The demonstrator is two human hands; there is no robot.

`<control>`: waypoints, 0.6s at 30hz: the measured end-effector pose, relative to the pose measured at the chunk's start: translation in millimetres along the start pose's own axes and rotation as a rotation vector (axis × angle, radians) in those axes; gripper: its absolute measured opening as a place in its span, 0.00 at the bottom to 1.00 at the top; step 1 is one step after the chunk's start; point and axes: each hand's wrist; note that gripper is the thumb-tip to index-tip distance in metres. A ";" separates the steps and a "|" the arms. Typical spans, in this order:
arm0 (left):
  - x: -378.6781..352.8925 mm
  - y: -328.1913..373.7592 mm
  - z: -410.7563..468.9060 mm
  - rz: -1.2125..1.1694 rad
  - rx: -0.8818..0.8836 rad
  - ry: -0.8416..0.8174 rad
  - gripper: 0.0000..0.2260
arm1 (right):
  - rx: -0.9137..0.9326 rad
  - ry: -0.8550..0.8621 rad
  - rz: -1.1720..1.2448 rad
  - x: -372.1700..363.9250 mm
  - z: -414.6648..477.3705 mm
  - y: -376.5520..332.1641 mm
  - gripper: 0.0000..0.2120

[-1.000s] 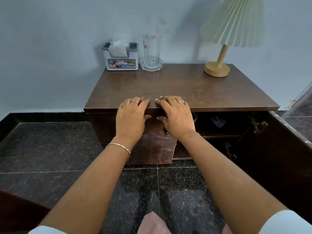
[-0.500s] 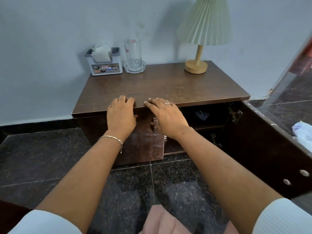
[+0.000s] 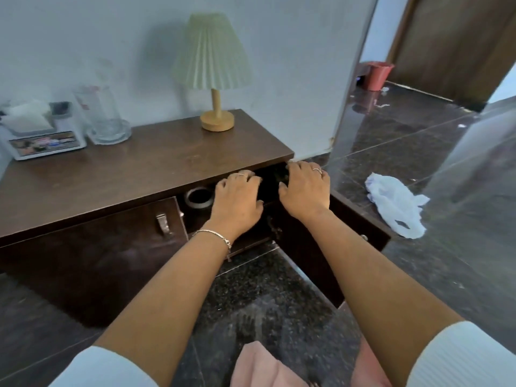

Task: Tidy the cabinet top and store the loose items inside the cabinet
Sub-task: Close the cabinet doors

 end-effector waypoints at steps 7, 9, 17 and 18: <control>-34.3 80.2 27.9 -0.155 -0.340 -0.199 0.32 | -0.230 -0.145 -0.026 6.7 -8.4 65.6 0.13; -41.2 94.3 30.1 -0.137 -0.347 -0.248 0.34 | -0.259 -0.200 -0.001 7.0 -14.0 77.9 0.12; -53.4 107.7 17.5 -0.093 -0.246 -0.478 0.43 | -0.283 -0.384 0.163 19.6 -25.5 95.6 0.13; -52.6 105.8 15.2 -0.077 -0.246 -0.488 0.43 | -0.287 -0.395 0.178 20.8 -26.1 96.0 0.13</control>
Point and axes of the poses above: each hand's wrist, its own z-axis towards the middle knuckle, its own x-axis out of the back of the hand, y = z × x, and after that the axes turned 11 degrees about -z, right-handed
